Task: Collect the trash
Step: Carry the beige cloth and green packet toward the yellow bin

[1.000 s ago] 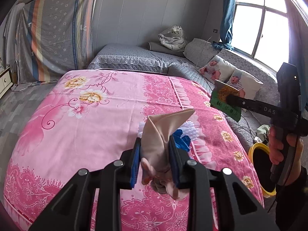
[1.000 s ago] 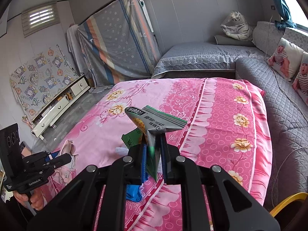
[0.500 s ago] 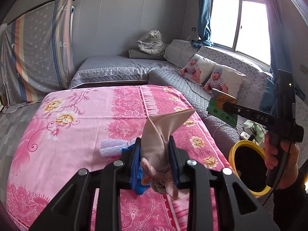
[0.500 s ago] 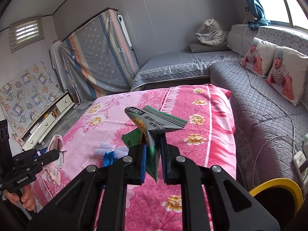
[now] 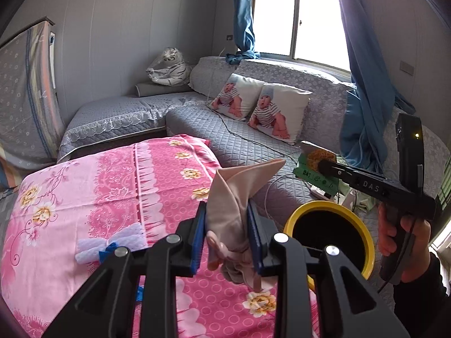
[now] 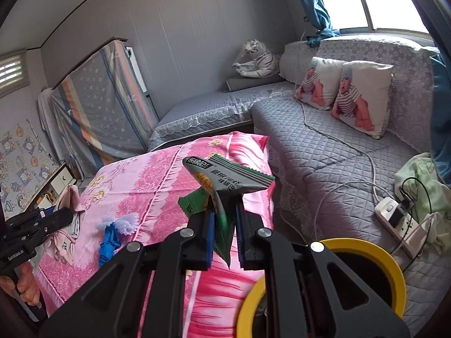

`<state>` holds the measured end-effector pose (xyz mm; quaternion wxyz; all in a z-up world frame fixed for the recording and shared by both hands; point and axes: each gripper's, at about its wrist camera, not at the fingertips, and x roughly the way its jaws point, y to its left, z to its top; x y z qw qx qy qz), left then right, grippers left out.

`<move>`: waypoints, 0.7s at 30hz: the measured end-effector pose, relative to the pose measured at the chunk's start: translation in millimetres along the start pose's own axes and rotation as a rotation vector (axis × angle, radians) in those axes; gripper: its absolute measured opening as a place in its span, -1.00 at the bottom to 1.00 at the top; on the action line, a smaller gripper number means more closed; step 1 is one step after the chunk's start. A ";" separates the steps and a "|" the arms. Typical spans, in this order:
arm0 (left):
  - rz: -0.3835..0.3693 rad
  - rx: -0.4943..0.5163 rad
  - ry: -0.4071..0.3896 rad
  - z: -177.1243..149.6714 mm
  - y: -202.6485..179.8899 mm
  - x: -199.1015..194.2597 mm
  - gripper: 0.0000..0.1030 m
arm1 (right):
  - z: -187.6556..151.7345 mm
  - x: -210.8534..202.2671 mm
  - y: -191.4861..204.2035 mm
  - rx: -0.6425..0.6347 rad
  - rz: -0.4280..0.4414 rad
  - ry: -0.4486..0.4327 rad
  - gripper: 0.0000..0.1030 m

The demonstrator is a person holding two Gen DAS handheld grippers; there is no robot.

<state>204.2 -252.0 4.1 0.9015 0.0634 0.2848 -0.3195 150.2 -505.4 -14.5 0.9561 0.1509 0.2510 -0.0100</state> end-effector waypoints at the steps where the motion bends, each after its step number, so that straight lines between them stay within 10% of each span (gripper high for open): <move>1: -0.010 0.011 0.000 1.0 -6.2 3.8 -0.50 | -1.3 -4.5 -8.1 0.009 -0.015 -0.007 -0.77; 21: -0.167 0.155 0.050 6.3 -117.7 74.9 -0.50 | -53.4 -56.4 -99.7 0.112 -0.240 -0.022 -0.77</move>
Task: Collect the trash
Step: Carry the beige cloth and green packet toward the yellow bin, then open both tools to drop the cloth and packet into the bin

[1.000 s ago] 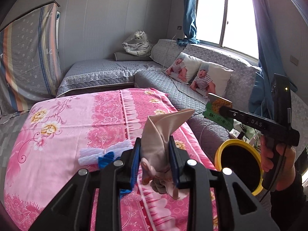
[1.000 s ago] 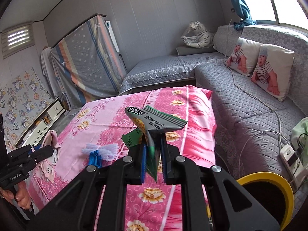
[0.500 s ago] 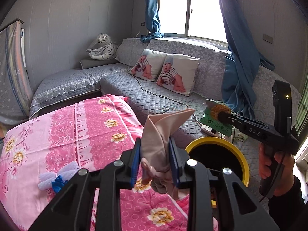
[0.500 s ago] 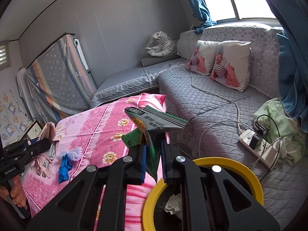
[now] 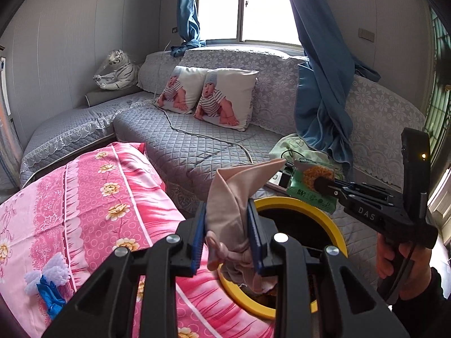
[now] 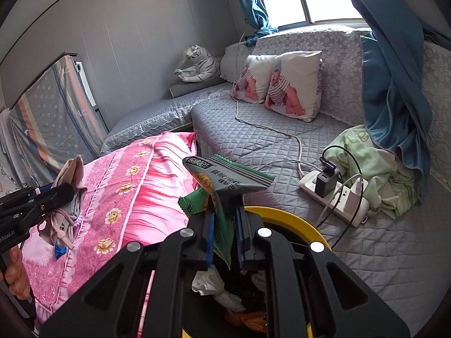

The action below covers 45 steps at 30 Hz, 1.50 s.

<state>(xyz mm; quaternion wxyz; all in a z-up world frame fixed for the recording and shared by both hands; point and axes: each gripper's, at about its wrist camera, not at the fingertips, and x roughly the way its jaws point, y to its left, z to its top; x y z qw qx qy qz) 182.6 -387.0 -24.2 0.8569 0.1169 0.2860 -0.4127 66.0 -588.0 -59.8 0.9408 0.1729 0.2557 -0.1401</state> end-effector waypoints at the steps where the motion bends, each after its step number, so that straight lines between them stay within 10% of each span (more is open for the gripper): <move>1: -0.004 0.003 0.003 -0.6 -3.4 2.2 -0.50 | -1.4 0.1 -2.3 0.003 -0.003 0.003 -0.77; 35: -0.057 -0.013 0.137 -25.6 -27.0 87.2 -0.47 | -51.1 34.3 -29.0 -0.003 -0.152 0.121 -0.75; 45: -0.050 -0.063 0.132 -22.9 -18.3 81.7 -0.09 | -48.2 30.7 -42.3 0.055 -0.163 0.123 -0.53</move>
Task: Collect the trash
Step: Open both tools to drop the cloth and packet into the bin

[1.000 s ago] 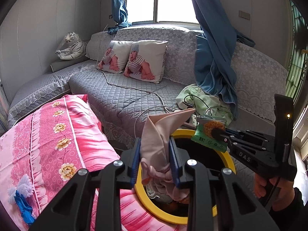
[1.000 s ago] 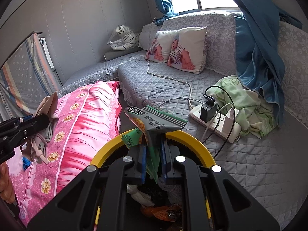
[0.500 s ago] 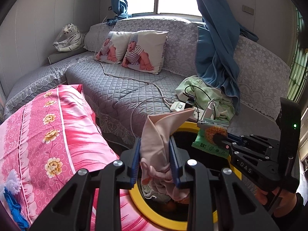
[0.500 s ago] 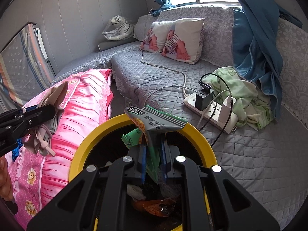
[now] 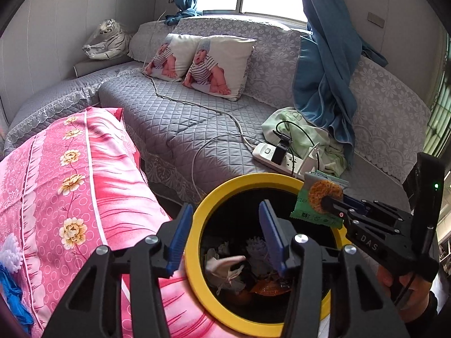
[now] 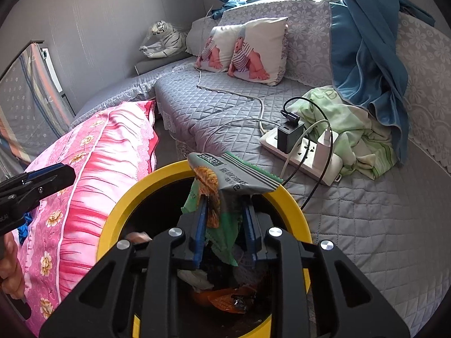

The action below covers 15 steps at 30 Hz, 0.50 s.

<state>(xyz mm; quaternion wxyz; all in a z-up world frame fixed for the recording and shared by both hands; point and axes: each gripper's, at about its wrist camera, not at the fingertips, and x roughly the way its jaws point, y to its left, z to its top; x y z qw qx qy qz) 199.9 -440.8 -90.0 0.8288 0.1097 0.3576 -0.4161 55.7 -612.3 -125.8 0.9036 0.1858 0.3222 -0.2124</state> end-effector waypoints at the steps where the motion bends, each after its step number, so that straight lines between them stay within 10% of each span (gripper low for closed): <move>1: -0.004 -0.007 0.002 0.4 1.3 -0.6 -0.09 | 0.2 -0.7 -0.9 0.005 -0.001 -0.001 -0.49; 15: 0.058 -0.075 -0.042 -1.8 40.3 -35.5 0.05 | 8.7 -19.7 15.1 -0.018 0.027 -0.030 -0.32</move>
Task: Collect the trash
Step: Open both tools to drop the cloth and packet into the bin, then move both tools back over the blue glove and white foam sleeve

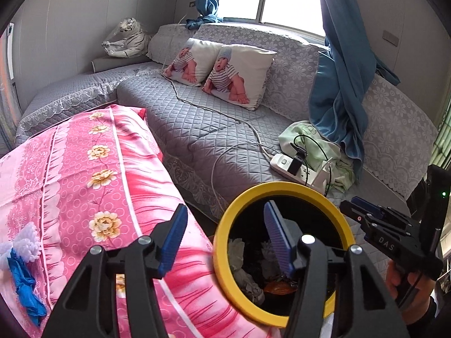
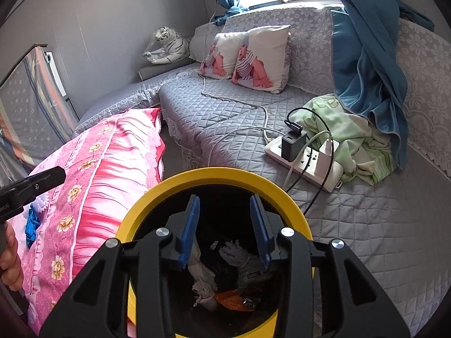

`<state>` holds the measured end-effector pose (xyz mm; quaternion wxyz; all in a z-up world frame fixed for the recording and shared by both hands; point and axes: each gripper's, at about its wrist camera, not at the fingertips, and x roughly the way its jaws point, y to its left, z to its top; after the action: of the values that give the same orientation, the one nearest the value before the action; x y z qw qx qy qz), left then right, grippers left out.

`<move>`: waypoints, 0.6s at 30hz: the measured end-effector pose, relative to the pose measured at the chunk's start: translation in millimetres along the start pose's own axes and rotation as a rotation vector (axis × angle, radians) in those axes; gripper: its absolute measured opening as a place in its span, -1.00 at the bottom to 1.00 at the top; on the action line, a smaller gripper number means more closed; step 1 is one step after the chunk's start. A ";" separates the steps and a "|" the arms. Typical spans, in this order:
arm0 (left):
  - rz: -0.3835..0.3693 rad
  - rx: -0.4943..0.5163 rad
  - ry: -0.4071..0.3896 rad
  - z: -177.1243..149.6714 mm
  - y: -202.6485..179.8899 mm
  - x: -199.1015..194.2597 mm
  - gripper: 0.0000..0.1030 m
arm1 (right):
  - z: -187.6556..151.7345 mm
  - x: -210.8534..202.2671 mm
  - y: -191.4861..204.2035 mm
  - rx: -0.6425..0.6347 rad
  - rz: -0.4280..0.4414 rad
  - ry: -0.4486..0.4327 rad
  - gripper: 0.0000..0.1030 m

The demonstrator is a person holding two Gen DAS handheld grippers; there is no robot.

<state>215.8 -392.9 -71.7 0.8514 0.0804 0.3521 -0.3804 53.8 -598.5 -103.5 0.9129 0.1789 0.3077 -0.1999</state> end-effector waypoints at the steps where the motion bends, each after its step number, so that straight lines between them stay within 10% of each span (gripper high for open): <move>1: 0.013 -0.007 -0.007 -0.9 6.9 -5.1 0.05 | 1.5 -0.3 4.8 -0.009 0.011 -0.003 -0.32; 18: 0.251 -0.182 -0.058 -47.4 147.1 -103.2 0.47 | 24.5 30.6 149.3 -0.238 0.324 0.032 -0.32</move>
<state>246.2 -210.0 -57.8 0.9057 0.0352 0.3478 -0.2397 159.2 -489.5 -74.1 0.9428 0.1202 0.3108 -0.0096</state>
